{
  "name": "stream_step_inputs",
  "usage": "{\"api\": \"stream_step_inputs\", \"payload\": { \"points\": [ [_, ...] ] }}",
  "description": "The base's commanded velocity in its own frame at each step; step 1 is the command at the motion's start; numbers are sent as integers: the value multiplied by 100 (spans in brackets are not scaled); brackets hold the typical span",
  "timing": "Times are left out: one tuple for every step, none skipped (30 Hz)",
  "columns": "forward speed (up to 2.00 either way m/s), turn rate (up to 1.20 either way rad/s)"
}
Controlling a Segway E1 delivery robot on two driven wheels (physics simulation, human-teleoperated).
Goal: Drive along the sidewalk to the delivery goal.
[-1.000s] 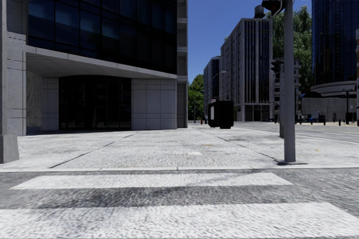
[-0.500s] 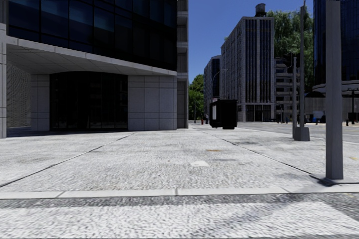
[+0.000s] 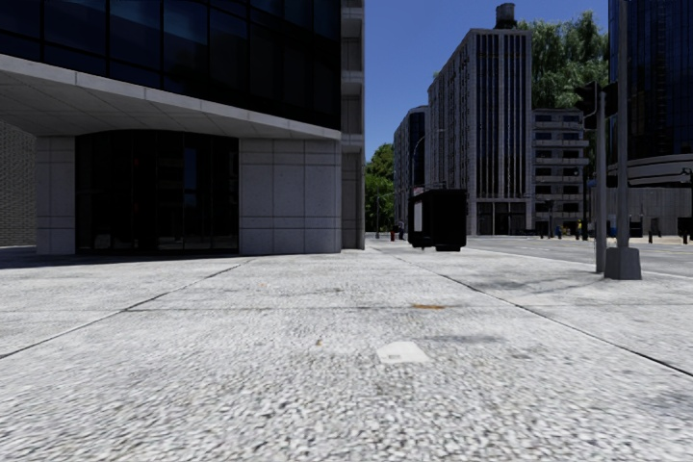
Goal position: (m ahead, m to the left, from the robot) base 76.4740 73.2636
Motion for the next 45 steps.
{"api": "stream_step_inputs", "payload": {
  "points": [
    [200,0],
    [200,0],
    [200,0],
    [200,0],
    [200,0],
    [200,0],
    [200,0],
    [200,0],
    [200,0],
    [200,0],
    [200,0],
    [200,0],
    [200,0],
    [200,0],
    [200,0],
    [200,0],
    [200,0],
    [200,0],
    [200,0],
    [200,0],
    [200,0],
    [200,0],
    [200,0],
    [200,0],
    [200,0],
    [200,0],
    [200,0],
    [200,0],
    [200,0],
    [200,0],
    [200,0],
    [200,0],
    [200,0],
    [200,0],
    [200,0],
    [200,0],
    [200,0],
    [200,0],
    [200,0],
    [200,0],
    [200,0],
    [200,0],
    [200,0],
    [200,0],
    [200,0]
  ]
}}
